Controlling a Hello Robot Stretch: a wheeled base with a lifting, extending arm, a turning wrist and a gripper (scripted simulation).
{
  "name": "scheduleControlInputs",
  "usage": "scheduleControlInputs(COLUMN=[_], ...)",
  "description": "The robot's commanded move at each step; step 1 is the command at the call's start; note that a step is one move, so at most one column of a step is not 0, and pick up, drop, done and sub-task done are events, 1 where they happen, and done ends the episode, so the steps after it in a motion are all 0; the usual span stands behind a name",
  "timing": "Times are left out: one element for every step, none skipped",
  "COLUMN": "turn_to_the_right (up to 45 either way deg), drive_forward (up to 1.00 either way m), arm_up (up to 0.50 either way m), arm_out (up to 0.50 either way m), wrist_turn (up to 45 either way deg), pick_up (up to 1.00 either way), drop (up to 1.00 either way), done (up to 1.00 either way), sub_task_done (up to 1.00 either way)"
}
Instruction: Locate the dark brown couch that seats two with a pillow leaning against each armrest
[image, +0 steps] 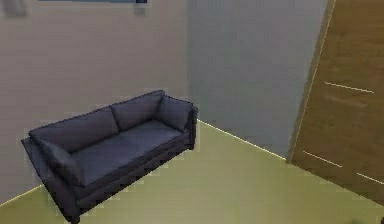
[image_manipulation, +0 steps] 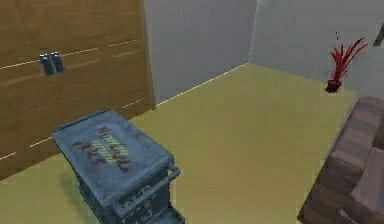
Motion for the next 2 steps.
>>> scheduleControlInputs(turn_to_the_right=[0.0,27.0], drive_forward=[0.40,0.00], arm_up=[0.00,0.00], arm_out=[0.00,0.00], wrist_turn=[0.0,0.0], pick_up=[0.00,0.00], drop=[0.00,0.00], done=[0.00,0.00], sub_task_done=[0.00,0.00])
